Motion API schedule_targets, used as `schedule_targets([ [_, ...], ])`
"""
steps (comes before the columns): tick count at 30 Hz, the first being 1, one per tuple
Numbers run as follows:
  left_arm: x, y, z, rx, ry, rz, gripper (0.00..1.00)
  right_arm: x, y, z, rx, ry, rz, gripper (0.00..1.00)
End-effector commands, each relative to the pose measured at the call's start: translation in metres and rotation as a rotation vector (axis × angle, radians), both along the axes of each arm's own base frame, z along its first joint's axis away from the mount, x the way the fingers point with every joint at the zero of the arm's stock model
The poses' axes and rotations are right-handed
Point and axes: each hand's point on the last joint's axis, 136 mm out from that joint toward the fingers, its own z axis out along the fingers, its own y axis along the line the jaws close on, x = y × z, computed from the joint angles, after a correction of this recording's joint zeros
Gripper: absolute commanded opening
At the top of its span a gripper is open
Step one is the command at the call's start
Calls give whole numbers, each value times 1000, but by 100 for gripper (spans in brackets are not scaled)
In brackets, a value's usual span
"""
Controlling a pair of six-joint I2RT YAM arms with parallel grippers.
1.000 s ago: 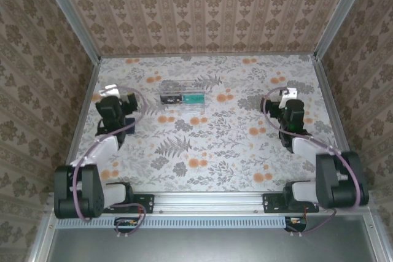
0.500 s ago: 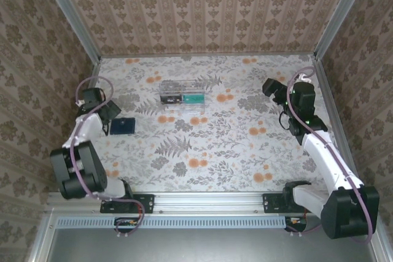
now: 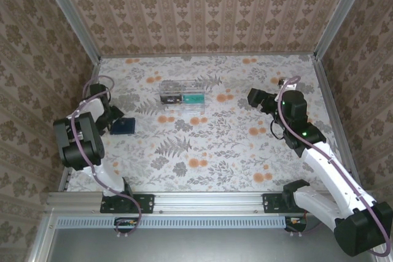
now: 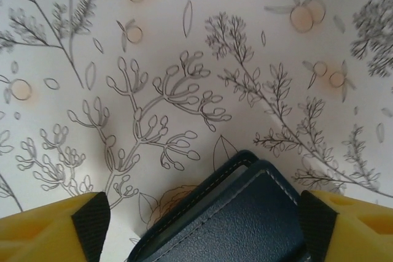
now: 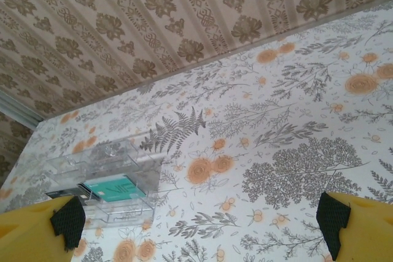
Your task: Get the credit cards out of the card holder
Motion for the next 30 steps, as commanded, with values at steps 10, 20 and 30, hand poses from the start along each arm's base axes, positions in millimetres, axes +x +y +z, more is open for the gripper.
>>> schedule_targets([
  [10, -25, -51, -8, 50, 69, -168, 68, -2, 1, 5, -32, -5, -17, 100],
  [20, -66, -151, -15, 4, -22, -337, 65, -12, 6, -1, -24, 31, -3, 100],
  [30, -86, -293, -18, -58, -135, -565, 66, -32, 7, -10, -64, 108, 19, 100],
])
